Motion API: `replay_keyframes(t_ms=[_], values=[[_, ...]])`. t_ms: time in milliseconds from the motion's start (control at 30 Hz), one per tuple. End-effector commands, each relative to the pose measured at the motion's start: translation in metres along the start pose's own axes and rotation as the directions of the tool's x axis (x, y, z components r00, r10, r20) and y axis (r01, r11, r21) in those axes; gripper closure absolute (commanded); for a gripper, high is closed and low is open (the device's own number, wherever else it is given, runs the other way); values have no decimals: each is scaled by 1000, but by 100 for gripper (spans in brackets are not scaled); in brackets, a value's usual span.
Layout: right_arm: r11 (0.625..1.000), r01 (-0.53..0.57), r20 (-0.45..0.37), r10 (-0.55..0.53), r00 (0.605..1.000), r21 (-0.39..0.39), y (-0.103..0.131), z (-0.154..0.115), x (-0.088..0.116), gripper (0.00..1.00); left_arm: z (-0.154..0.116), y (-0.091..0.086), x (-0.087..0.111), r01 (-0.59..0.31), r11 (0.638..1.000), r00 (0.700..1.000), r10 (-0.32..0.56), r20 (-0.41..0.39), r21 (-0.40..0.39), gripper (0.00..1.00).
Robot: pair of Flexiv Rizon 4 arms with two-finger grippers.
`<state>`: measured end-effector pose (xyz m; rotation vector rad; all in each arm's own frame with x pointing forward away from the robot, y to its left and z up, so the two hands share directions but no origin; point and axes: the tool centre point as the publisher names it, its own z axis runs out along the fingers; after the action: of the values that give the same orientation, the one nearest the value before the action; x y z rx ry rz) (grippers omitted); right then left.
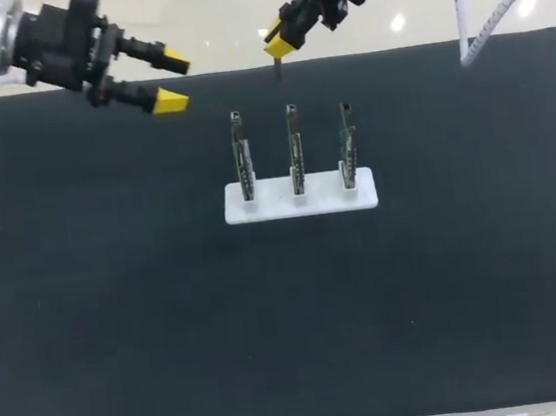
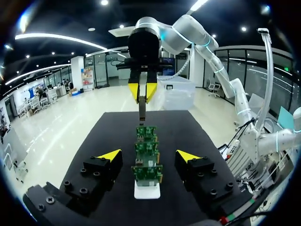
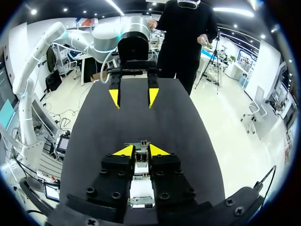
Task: Pick up the optical module with the left hand, and insert it into the network port with the right hand.
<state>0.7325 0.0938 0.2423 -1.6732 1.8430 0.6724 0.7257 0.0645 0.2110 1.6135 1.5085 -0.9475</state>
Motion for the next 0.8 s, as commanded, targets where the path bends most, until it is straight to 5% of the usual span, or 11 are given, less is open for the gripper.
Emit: replay_keyframes(t_ms=[33,200,500,800], values=[[1000,0,-1,0,1000,-5,-2,3,-4,100,-11,3,6,-2,1000,996,-1,-94,-29,0],[1000,2,-2,-2,1000,-4,-4,7,-7,100,-17,5,11,15,999,986,-20,-164,-35,0],[1000,10,-24,-10,1000,-5,-7,12,-12,100,-19,5,12,25,999,986,-28,-164,-22,0],[999,-9,-71,5,997,-51,-18,1,3,100,-19,5,12,25,999,986,-28,-164,-22,0]])
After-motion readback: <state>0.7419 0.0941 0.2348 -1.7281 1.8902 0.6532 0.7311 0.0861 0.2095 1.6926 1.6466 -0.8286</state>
